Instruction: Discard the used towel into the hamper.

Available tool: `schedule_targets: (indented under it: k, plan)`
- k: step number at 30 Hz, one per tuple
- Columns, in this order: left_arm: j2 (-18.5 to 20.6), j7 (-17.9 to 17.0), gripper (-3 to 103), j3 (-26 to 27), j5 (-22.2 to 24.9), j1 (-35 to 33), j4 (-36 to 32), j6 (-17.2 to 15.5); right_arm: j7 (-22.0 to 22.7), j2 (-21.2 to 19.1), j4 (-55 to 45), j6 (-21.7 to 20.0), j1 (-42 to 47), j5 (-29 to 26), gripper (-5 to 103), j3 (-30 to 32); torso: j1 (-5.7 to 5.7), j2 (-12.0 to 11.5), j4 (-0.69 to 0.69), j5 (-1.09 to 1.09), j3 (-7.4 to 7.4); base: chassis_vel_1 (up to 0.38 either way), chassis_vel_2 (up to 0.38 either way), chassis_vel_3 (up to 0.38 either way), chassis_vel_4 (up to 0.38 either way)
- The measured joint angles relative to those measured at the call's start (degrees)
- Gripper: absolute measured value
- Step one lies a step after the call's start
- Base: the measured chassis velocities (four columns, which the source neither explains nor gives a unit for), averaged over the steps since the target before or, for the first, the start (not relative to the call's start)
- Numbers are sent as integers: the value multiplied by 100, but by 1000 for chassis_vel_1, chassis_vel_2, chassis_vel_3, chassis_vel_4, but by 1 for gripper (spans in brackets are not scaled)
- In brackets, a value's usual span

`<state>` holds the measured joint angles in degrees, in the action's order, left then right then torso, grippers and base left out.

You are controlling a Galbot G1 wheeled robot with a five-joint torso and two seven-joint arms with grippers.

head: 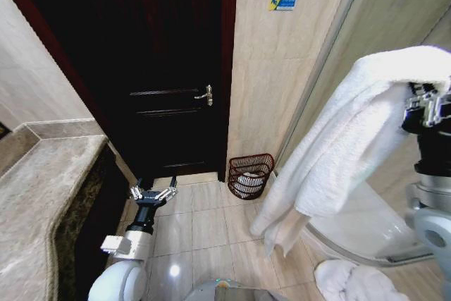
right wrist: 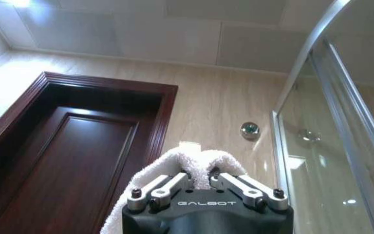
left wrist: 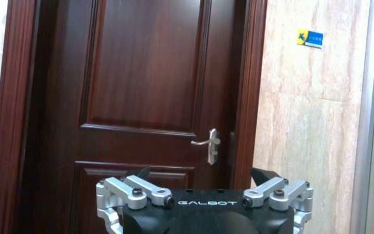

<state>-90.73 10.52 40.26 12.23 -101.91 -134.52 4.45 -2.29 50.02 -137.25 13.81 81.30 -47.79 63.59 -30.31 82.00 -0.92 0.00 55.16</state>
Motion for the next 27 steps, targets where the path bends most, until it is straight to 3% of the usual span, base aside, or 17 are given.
schedule_targets:
  k: [5,15,27]
  plan:
    - [0,0,100,0,0,0,0,0,22,-47,104,-211,-100,86,7,-17,0,0,1,0,0,0,0,0,0]
    - [0,0,100,0,0,-1,0,0,-15,-148,193,-222,-192,57,7,-70,2,1,2,-1,0,-9,11,9,-11]
    - [0,0,100,1,0,0,0,0,-55,-303,230,-214,-335,-81,7,-86,-1,0,4,0,0,-174,163,176,-171]
